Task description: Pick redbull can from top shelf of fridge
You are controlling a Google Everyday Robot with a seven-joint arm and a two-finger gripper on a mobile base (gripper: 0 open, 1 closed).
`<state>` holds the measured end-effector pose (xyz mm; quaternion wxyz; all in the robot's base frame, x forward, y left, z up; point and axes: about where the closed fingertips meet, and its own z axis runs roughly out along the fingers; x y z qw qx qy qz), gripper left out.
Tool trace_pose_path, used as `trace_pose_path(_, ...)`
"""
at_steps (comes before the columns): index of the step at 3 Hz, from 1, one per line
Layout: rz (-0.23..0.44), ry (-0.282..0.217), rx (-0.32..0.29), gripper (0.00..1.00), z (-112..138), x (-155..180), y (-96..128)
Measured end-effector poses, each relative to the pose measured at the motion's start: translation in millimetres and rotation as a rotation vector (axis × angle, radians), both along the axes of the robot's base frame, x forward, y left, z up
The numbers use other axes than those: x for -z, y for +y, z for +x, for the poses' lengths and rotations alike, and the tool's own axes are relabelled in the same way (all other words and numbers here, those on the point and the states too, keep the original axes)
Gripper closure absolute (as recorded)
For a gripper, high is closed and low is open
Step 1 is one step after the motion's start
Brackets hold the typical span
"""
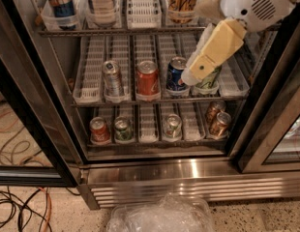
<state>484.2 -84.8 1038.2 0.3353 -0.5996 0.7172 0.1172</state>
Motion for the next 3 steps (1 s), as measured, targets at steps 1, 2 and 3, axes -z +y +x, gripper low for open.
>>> trace_pose_path(1, 0.094, 0.035, -0.011, 0.00, -7.4, -13.0, 30.1)
trace_pose_path(2, 0.129, 0.016, -0.081, 0.00, -22.1, -33.8, 55.7)
trace_pose_path(3, 0.129, 0.016, -0.081, 0.00, -22.1, -33.9, 55.7)
